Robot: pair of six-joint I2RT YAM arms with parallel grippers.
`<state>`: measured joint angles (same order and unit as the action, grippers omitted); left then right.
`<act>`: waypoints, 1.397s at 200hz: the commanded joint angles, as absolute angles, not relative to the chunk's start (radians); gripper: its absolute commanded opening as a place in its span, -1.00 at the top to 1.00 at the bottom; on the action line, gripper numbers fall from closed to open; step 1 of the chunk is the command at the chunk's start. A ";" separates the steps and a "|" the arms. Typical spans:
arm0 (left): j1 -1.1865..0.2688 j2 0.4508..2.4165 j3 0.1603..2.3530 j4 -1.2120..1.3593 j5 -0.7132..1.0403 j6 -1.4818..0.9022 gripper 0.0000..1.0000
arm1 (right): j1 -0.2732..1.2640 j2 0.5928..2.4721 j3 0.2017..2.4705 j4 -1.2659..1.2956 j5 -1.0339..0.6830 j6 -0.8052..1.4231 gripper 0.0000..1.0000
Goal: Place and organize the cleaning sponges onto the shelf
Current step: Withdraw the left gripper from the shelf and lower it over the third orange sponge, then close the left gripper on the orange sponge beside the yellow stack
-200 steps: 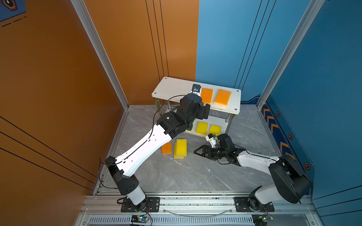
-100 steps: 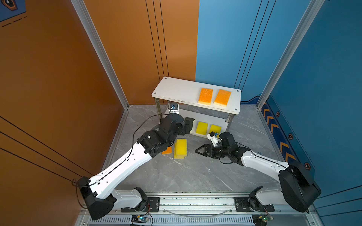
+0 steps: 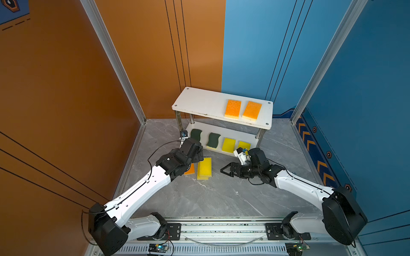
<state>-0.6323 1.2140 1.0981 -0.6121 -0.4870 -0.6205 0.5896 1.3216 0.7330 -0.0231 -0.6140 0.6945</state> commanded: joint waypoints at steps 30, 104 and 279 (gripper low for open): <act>-0.590 1.255 1.010 -0.612 -0.432 -0.679 -0.95 | 0.597 1.273 0.762 -0.088 -0.563 0.658 -1.00; -0.548 1.351 0.920 -0.523 -0.352 -0.688 -0.95 | 0.597 1.282 0.758 -0.091 -0.567 0.651 -1.00; -0.474 1.492 0.796 -0.321 -0.267 -0.617 -0.95 | 0.593 1.348 0.758 -0.059 -0.581 0.653 -1.00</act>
<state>-0.4847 1.4612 0.8124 -0.3542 -0.2966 -0.6334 0.5911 1.3300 0.7341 -0.0685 -0.5892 0.6762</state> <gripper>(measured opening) 0.976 0.999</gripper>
